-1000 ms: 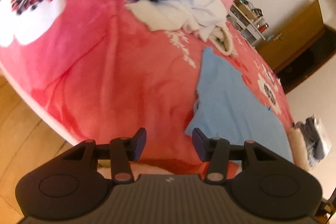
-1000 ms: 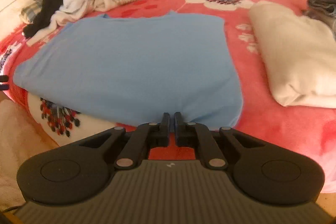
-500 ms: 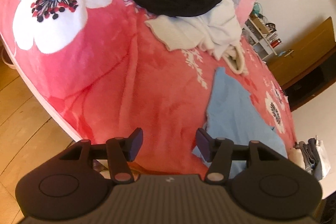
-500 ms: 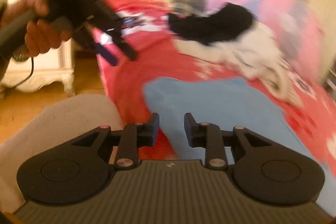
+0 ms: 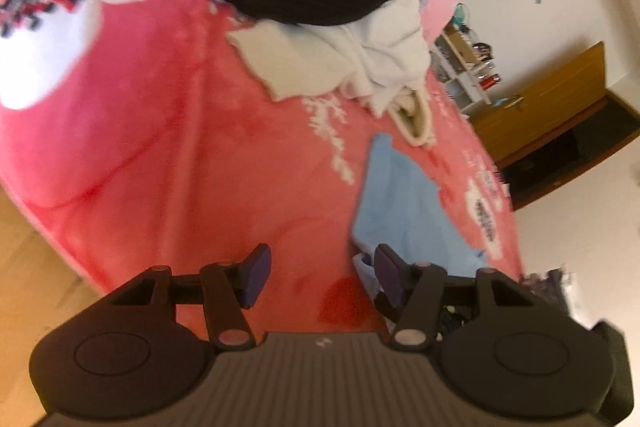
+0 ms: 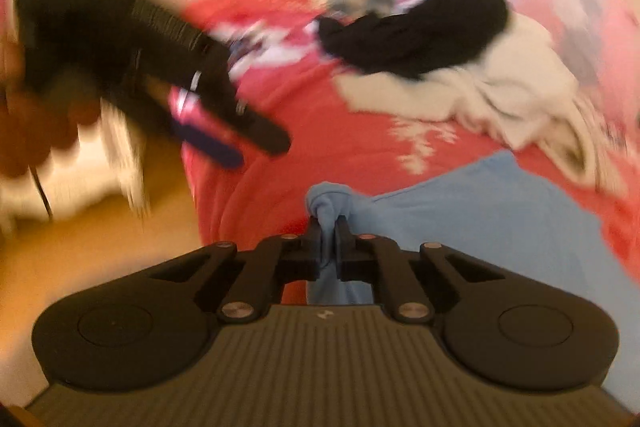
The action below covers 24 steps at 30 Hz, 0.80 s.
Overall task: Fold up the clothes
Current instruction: 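Grasp a T-shirt corner with the right gripper while the left gripper grasps another corner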
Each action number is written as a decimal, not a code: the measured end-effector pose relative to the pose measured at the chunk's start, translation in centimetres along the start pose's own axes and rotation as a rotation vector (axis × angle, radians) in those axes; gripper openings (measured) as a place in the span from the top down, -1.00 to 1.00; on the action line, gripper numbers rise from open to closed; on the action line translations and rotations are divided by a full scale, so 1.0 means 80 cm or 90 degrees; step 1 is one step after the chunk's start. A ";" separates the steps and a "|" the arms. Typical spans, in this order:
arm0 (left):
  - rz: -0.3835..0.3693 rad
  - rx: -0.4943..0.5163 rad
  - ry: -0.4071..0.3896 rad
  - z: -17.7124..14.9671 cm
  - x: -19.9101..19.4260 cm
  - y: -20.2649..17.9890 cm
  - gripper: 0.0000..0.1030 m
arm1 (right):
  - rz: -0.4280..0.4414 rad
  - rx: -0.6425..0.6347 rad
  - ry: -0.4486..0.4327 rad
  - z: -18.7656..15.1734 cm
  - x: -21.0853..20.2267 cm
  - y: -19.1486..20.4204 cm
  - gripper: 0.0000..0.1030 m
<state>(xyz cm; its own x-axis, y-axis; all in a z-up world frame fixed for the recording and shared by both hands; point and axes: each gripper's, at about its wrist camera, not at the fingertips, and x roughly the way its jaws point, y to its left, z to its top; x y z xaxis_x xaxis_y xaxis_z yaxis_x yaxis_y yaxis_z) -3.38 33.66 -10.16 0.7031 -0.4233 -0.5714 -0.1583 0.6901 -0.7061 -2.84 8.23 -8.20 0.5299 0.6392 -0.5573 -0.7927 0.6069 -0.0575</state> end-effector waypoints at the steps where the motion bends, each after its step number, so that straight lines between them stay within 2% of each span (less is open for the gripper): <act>1: -0.020 -0.003 0.012 0.007 0.010 -0.003 -0.18 | -0.002 0.017 -0.014 0.001 -0.005 -0.004 0.92; 5: -0.084 -0.010 0.096 0.033 0.067 -0.020 -0.21 | -0.006 0.042 -0.049 0.003 -0.020 -0.008 0.92; 11: -0.063 0.015 0.186 0.062 0.141 -0.044 -0.20 | -0.003 0.047 -0.067 0.001 -0.026 -0.008 0.92; 21: -0.076 0.042 0.256 0.113 0.232 -0.076 -0.15 | 0.000 0.076 -0.121 0.006 -0.051 -0.022 0.92; 24: -0.081 0.038 0.260 0.122 0.257 -0.083 -0.02 | 0.001 0.088 -0.135 0.006 -0.057 -0.029 0.92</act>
<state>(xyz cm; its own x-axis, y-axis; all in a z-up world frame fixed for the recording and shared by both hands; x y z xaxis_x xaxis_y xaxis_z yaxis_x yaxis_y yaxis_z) 18.89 26.11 -13.13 0.3799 -0.6970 -0.6081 -0.0389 0.6448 -0.7634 -3.29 4.16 -5.17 0.5919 0.7163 -0.3696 -0.7523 0.6555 0.0658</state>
